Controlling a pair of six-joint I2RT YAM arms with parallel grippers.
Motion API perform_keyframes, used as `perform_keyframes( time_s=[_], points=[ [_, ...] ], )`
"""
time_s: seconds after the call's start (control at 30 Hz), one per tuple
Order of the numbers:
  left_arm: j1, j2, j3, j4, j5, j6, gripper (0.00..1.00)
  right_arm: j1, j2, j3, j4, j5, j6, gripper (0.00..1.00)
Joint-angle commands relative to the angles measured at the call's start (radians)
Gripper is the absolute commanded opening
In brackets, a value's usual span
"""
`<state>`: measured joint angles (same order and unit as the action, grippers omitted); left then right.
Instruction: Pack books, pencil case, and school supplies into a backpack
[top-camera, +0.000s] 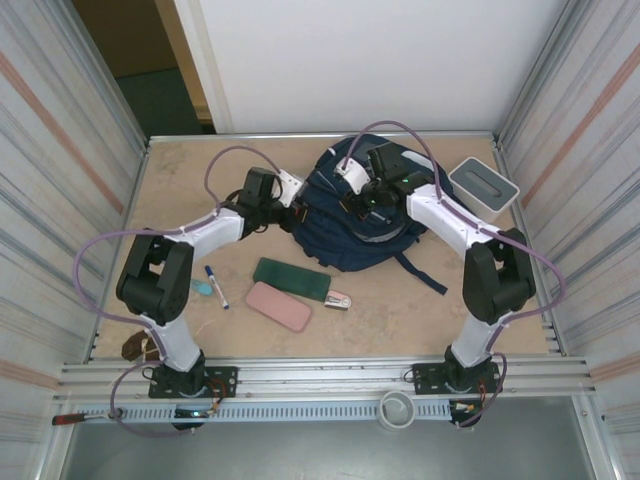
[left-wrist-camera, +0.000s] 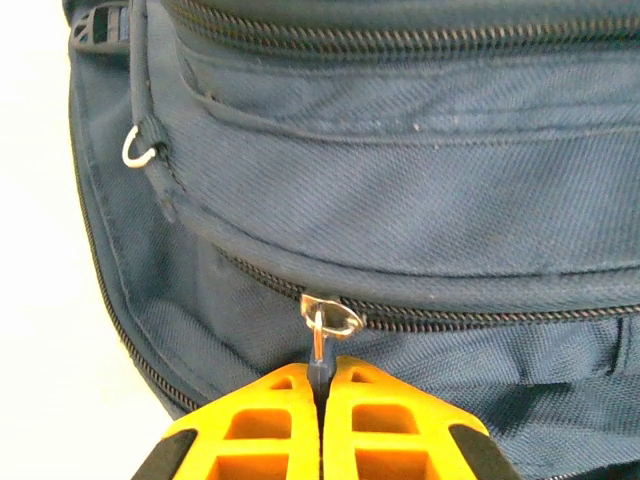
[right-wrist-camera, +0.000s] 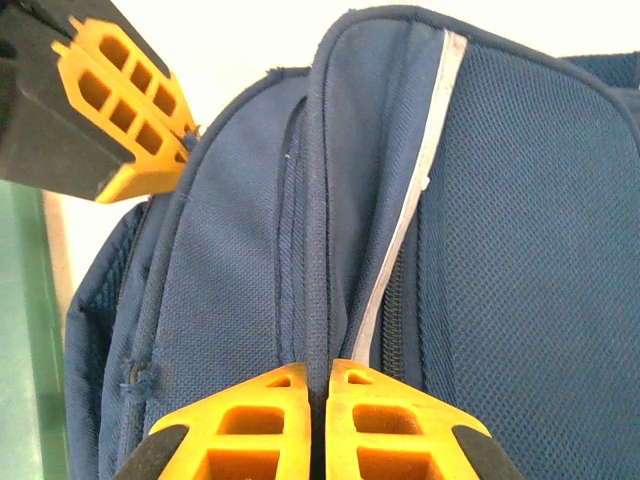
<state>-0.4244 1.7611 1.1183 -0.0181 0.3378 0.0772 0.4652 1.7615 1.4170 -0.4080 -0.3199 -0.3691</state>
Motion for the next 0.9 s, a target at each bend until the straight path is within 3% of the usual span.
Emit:
perform_keyframes(
  time_s=[0.0,0.2,0.5,0.63,0.87],
  points=[
    [0.013,-0.076,-0.057,0.02,-0.041,-0.033,0.0,0.049,0.049,0.108,0.035,-0.141,-0.077,0.0],
    [0.021,-0.146,-0.15,0.064,-0.063,-0.078,0.0,0.057,0.076,0.137,0.034,-0.172,-0.088,0.0],
    [-0.011,-0.176,-0.167,0.065,-0.043,-0.1,0.0,-0.001,-0.039,-0.043,0.069,-0.053,0.066,0.08],
    [-0.052,-0.161,-0.136,0.051,-0.032,-0.104,0.0,-0.031,-0.08,-0.082,0.033,0.03,0.227,0.2],
    [-0.102,-0.125,-0.086,0.033,-0.03,-0.114,0.0,-0.147,-0.255,-0.284,0.02,-0.035,0.529,0.51]
  ],
)
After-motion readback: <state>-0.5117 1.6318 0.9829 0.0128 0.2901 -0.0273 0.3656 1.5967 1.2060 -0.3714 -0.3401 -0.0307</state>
